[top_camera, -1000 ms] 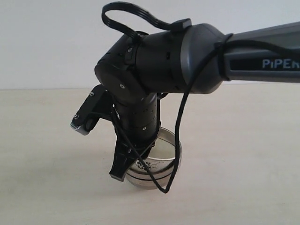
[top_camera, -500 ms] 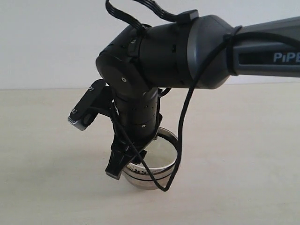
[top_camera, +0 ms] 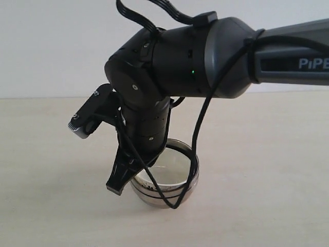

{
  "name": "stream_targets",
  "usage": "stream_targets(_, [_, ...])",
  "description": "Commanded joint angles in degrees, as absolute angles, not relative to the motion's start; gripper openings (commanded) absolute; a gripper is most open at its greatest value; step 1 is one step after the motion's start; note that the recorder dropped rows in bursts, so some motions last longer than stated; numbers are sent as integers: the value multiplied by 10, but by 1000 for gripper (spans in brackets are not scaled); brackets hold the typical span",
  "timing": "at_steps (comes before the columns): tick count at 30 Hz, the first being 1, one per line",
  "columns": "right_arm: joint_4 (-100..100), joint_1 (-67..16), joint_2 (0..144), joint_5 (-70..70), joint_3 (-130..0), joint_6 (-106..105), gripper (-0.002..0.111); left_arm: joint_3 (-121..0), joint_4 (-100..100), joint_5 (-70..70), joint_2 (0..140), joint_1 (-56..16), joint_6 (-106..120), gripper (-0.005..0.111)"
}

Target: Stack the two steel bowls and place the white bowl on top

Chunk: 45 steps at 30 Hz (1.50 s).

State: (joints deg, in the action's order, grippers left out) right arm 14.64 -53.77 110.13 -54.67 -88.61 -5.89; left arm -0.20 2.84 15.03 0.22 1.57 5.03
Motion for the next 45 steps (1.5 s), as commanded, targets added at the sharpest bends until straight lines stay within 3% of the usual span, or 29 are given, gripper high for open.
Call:
stream_targets(1, [137,-536,1120,-541,-886,-55,0,0,24,146,0,17,45,4])
stream_targets(27, [96,-536,1127,-493,-886,-50,0,0,24,146,0,17,45,4])
stream_targets(33, [187,-532,1111,-520,-886,10,0,0,24,146,0,17,45,4])
stream_targets(45, [99,-531,1173,-490,-886,-40,0,0,24,146,0,17,45,4])
